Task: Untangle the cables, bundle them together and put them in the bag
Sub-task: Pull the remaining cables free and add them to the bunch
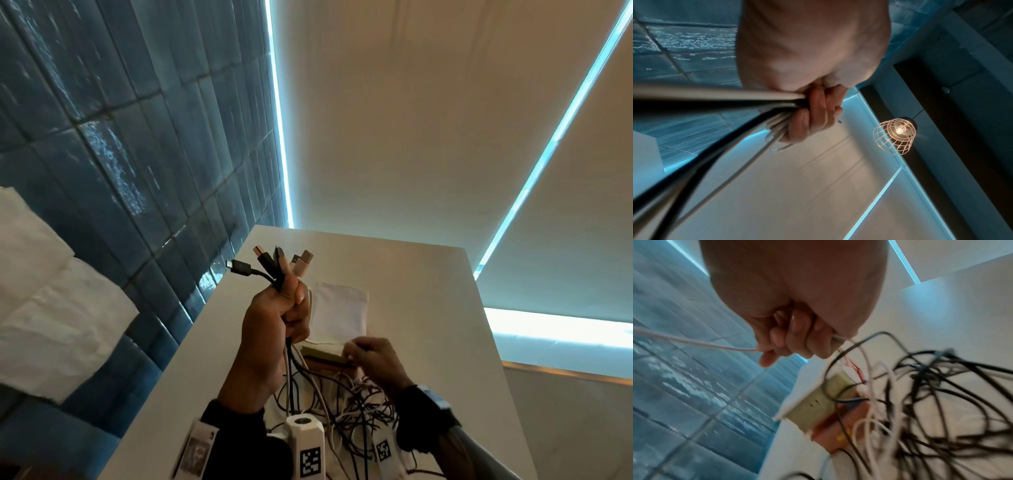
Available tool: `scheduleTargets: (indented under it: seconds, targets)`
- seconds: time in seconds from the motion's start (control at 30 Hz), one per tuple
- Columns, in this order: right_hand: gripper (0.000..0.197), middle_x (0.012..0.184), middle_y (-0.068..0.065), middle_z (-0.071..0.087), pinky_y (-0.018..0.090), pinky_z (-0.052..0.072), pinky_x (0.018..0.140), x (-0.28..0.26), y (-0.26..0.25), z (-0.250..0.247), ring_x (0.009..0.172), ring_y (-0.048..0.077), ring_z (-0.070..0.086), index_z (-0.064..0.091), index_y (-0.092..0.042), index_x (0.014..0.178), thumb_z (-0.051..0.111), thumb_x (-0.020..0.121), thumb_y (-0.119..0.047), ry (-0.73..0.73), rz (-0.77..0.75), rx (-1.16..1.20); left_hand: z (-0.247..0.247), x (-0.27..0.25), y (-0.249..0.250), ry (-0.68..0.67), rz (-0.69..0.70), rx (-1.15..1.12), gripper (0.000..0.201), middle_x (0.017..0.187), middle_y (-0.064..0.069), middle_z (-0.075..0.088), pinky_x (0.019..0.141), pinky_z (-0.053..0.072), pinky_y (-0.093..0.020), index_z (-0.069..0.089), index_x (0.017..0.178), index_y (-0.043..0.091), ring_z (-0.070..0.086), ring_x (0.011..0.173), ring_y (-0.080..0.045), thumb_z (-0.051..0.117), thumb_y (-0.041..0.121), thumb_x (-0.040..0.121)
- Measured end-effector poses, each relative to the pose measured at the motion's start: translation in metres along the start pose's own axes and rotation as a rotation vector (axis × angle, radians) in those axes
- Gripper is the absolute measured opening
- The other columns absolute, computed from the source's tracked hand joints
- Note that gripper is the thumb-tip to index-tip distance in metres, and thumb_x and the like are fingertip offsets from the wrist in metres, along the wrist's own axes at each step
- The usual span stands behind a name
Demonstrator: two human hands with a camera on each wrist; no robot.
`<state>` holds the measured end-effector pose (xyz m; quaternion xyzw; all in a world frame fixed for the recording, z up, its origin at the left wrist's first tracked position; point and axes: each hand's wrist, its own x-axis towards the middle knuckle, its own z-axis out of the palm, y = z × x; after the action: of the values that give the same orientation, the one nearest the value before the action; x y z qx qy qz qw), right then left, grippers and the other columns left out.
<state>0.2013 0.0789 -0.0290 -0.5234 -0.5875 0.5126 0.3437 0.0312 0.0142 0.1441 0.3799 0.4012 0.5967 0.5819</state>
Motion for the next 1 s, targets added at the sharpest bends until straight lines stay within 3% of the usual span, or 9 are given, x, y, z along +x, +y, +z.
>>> scheduleTargets:
  seconds: [0.13, 0.3, 0.4, 0.47, 0.53, 0.6, 0.7, 0.83, 1.0]
  targets:
    - [0.019, 0.049, -0.005, 0.038, 0.02, 0.019, 0.041, 0.006, -0.048, -0.021, 0.043, 0.009, 0.027, 0.072, -0.006, 0.075, 0.062, 0.09, -0.011, 0.165, -0.03, 0.302, -0.001, 0.006, -0.008, 0.09, -0.063, 0.082, 0.035, 0.055, 0.0, 0.039, 0.047, 0.02, -0.025, 0.043, 0.068, 0.014, 0.025, 0.045, -0.01, 0.038, 0.029, 0.099]
    - [0.016, 0.051, -0.002, 0.037, 0.023, 0.018, 0.045, -0.015, -0.111, -0.031, 0.048, 0.012, 0.026, 0.07, 0.003, 0.084, 0.064, 0.087, -0.012, -0.057, -0.279, 0.486, 0.003, 0.01, -0.02, 0.168, -0.117, 0.184, 0.033, 0.07, -0.01, 0.071, 0.051, 0.031, -0.027, 0.049, 0.079, 0.013, 0.049, 0.05, -0.014, 0.032, 0.027, 0.104]
    - [0.017, 0.052, -0.008, 0.048, 0.022, 0.02, 0.048, -0.034, -0.126, -0.028, 0.05, 0.013, 0.027, 0.068, 0.003, 0.079, 0.058, 0.085, -0.009, -0.184, -0.361, 0.442, 0.008, 0.01, -0.02, 0.168, -0.129, 0.147, 0.033, 0.08, -0.01, 0.075, 0.059, 0.04, -0.03, 0.052, 0.085, 0.009, 0.064, 0.062, -0.018, 0.032, 0.028, 0.104]
    - [0.016, 0.054, -0.01, 0.052, 0.022, 0.022, 0.05, -0.041, -0.125, -0.026, 0.051, 0.013, 0.029, 0.07, -0.001, 0.075, 0.058, 0.083, -0.009, -0.218, -0.356, 0.396, 0.011, 0.008, -0.017, 0.138, -0.142, 0.028, 0.036, 0.084, -0.012, 0.074, 0.071, 0.049, -0.036, 0.052, 0.08, 0.01, 0.069, 0.076, -0.024, 0.032, 0.029, 0.103]
    - [0.017, 0.051, -0.01, 0.047, 0.017, 0.026, 0.051, -0.043, -0.118, -0.026, 0.051, 0.01, 0.031, 0.073, -0.006, 0.074, 0.06, 0.083, -0.013, -0.234, -0.342, 0.338, 0.013, 0.006, -0.013, 0.105, -0.138, -0.179, 0.038, 0.076, -0.011, 0.066, 0.078, 0.05, -0.04, 0.05, 0.074, 0.01, 0.066, 0.079, -0.026, 0.034, 0.03, 0.101]
    - [0.021, 0.051, -0.014, 0.047, 0.013, 0.027, 0.05, -0.042, -0.107, -0.024, 0.049, 0.004, 0.032, 0.071, -0.003, 0.076, 0.06, 0.086, -0.017, -0.247, -0.344, 0.258, 0.015, 0.006, -0.011, 0.067, -0.095, -0.311, 0.037, 0.066, -0.004, 0.05, 0.076, 0.049, -0.037, 0.047, 0.071, 0.012, 0.058, 0.067, -0.021, 0.036, 0.031, 0.1]
    - [0.027, 0.052, -0.014, 0.05, 0.011, 0.028, 0.051, -0.035, -0.088, -0.019, 0.05, 0.002, 0.034, 0.07, -0.001, 0.076, 0.058, 0.09, -0.022, -0.252, -0.328, 0.185, 0.02, 0.005, -0.014, 0.036, -0.024, -0.266, 0.033, 0.061, 0.0, 0.039, 0.064, 0.042, -0.03, 0.046, 0.067, 0.013, 0.04, 0.054, -0.014, 0.042, 0.034, 0.092]
    - [0.027, 0.052, -0.013, 0.052, 0.013, 0.033, 0.053, -0.02, -0.063, -0.009, 0.049, 0.0, 0.04, 0.068, -0.006, 0.074, 0.058, 0.089, -0.026, -0.261, -0.237, 0.174, 0.018, 0.004, -0.022, 0.046, 0.038, -0.148, 0.033, 0.06, 0.001, 0.035, 0.054, 0.034, -0.028, 0.045, 0.069, 0.012, 0.029, 0.051, -0.013, 0.043, 0.038, 0.09]
    - [0.026, 0.059, -0.005, 0.058, 0.02, 0.04, 0.057, -0.007, -0.028, 0.0, 0.055, 0.01, 0.05, 0.068, -0.007, 0.072, 0.061, 0.093, -0.02, -0.258, -0.126, 0.17, 0.013, 0.001, -0.023, 0.07, 0.053, -0.11, 0.033, 0.058, 0.003, 0.028, 0.05, 0.026, -0.027, 0.045, 0.067, 0.013, 0.021, 0.05, -0.012, 0.045, 0.038, 0.089]
